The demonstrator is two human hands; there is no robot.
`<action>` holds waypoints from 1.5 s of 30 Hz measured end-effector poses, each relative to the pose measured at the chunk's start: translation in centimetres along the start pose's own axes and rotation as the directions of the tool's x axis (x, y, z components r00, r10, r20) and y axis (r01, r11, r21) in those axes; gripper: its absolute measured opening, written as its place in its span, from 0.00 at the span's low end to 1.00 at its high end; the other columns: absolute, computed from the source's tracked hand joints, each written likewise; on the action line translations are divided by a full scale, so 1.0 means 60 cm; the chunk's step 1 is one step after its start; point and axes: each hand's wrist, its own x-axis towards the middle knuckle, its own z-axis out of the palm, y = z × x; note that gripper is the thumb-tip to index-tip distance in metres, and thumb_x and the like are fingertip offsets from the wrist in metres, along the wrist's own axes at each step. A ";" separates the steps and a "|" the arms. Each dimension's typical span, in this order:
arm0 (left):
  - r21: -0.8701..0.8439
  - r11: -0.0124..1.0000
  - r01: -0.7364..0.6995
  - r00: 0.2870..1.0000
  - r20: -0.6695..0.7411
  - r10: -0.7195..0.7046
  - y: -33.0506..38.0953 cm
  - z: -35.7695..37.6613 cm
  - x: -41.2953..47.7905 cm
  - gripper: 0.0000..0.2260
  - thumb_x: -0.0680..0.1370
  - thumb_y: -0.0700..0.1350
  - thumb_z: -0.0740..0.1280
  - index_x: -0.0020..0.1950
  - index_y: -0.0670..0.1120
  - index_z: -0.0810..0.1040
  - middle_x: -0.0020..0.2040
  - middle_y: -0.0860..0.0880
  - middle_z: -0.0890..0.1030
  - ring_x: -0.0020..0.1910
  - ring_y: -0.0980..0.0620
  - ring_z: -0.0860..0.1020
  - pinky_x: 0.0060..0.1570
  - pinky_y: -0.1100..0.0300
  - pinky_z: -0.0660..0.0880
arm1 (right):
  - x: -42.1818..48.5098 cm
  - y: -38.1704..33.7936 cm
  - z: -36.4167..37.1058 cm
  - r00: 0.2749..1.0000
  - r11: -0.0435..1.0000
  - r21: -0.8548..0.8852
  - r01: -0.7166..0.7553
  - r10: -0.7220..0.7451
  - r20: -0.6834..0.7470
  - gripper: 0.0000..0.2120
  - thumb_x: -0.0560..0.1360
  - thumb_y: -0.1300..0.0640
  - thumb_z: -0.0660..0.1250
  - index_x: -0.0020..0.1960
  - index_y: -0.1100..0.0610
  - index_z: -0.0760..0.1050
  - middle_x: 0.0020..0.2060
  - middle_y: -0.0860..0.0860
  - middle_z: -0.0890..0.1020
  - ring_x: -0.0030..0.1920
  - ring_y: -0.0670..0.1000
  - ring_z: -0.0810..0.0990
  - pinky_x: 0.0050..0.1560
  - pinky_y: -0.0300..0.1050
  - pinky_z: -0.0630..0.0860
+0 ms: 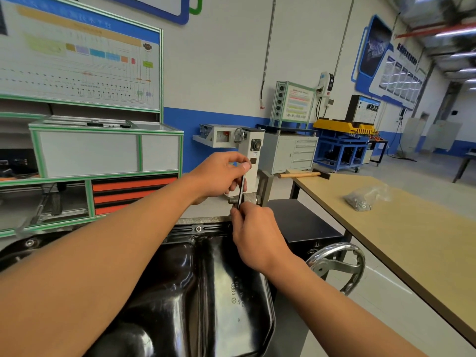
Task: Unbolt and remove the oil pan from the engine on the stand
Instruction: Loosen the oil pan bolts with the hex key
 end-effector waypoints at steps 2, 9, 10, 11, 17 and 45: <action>-0.024 1.000 0.019 1.000 0.022 -0.018 0.000 -0.003 0.001 0.05 0.84 0.45 0.62 0.52 0.49 0.78 0.34 0.47 0.83 0.29 0.54 0.72 0.28 0.64 0.71 | 0.001 0.001 -0.003 1.000 0.999 -0.035 0.025 -0.024 0.017 0.17 0.84 0.52 0.57 0.39 0.57 0.68 0.37 0.59 0.77 0.34 0.58 0.71 0.37 0.51 0.70; -0.187 0.953 0.237 0.963 0.176 -0.205 -0.021 -0.128 -0.045 0.04 0.76 0.43 0.68 0.49 0.44 0.79 0.50 0.40 0.85 0.35 0.52 0.80 0.28 0.64 0.74 | 0.017 -0.012 -0.030 0.947 0.938 -0.244 0.247 -0.181 0.265 0.14 0.85 0.51 0.56 0.45 0.58 0.71 0.45 0.61 0.79 0.46 0.64 0.77 0.44 0.53 0.73; -0.154 0.944 0.290 0.943 0.212 -0.256 -0.024 -0.154 -0.059 0.05 0.73 0.42 0.70 0.47 0.42 0.81 0.51 0.40 0.85 0.36 0.52 0.82 0.27 0.65 0.75 | 0.021 -0.016 -0.039 0.918 0.903 -0.292 0.316 -0.213 0.336 0.14 0.85 0.51 0.55 0.48 0.58 0.73 0.47 0.60 0.80 0.48 0.63 0.77 0.47 0.54 0.74; -0.082 0.935 0.344 0.916 0.248 -0.315 -0.025 -0.174 -0.071 0.05 0.71 0.41 0.72 0.45 0.41 0.83 0.49 0.40 0.85 0.37 0.51 0.83 0.26 0.65 0.75 | 0.026 -0.022 -0.047 0.884 0.862 -0.335 0.381 -0.234 0.406 0.14 0.85 0.50 0.55 0.50 0.58 0.74 0.48 0.60 0.80 0.50 0.62 0.77 0.50 0.55 0.74; 0.557 0.751 0.354 0.679 0.400 -0.616 0.018 -0.161 -0.074 0.02 0.74 0.38 0.73 0.42 0.44 0.85 0.44 0.43 0.87 0.35 0.53 0.85 0.22 0.68 0.67 | 0.042 -0.062 -0.078 0.724 0.640 -0.460 0.615 -0.227 0.652 0.14 0.84 0.50 0.57 0.55 0.55 0.78 0.52 0.56 0.81 0.53 0.60 0.80 0.54 0.57 0.77; -0.015 0.999 0.040 0.991 -0.129 -0.042 0.029 -0.067 -0.027 0.04 0.75 0.36 0.74 0.47 0.45 0.84 0.35 0.51 0.85 0.34 0.58 0.83 0.30 0.65 0.77 | 0.039 -0.050 -0.025 0.914 0.900 0.400 -0.171 -0.006 0.406 0.15 0.83 0.57 0.64 0.42 0.65 0.77 0.29 0.53 0.81 0.22 0.46 0.70 0.24 0.37 0.67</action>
